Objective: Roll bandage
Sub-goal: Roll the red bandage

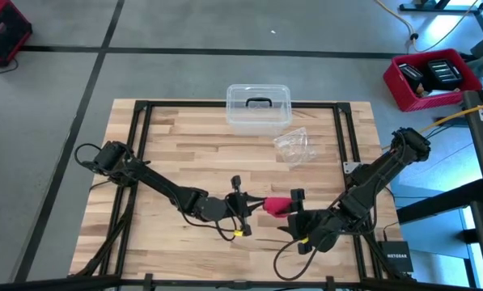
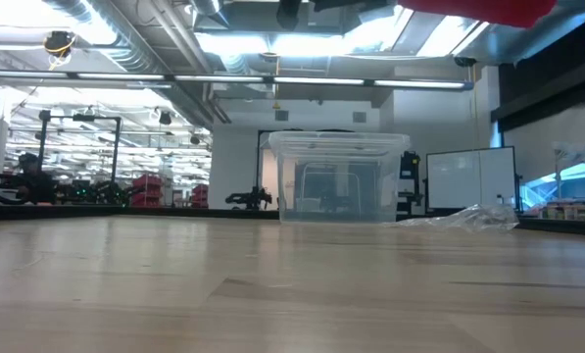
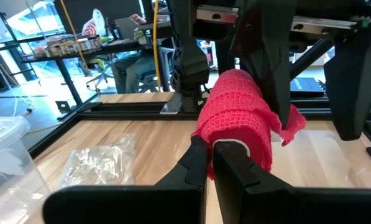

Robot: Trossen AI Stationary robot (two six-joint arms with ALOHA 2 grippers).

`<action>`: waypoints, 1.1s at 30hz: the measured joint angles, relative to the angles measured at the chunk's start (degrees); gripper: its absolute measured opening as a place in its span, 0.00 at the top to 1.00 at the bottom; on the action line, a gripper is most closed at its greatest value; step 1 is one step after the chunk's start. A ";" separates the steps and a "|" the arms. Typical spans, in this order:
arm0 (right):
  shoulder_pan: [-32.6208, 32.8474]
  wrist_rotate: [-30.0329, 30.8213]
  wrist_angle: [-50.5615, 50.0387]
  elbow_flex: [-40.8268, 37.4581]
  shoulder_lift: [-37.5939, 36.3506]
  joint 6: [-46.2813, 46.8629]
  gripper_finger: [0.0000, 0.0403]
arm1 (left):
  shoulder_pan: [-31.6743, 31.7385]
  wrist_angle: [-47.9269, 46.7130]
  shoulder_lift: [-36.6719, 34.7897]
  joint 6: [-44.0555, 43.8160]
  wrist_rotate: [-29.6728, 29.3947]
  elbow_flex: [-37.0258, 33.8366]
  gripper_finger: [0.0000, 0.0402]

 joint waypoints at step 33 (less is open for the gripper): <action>3.76 16.32 -0.31 -5.55 0.35 -49.60 0.51 | 0.28 0.35 -0.02 -10.59 -0.02 0.06 0.99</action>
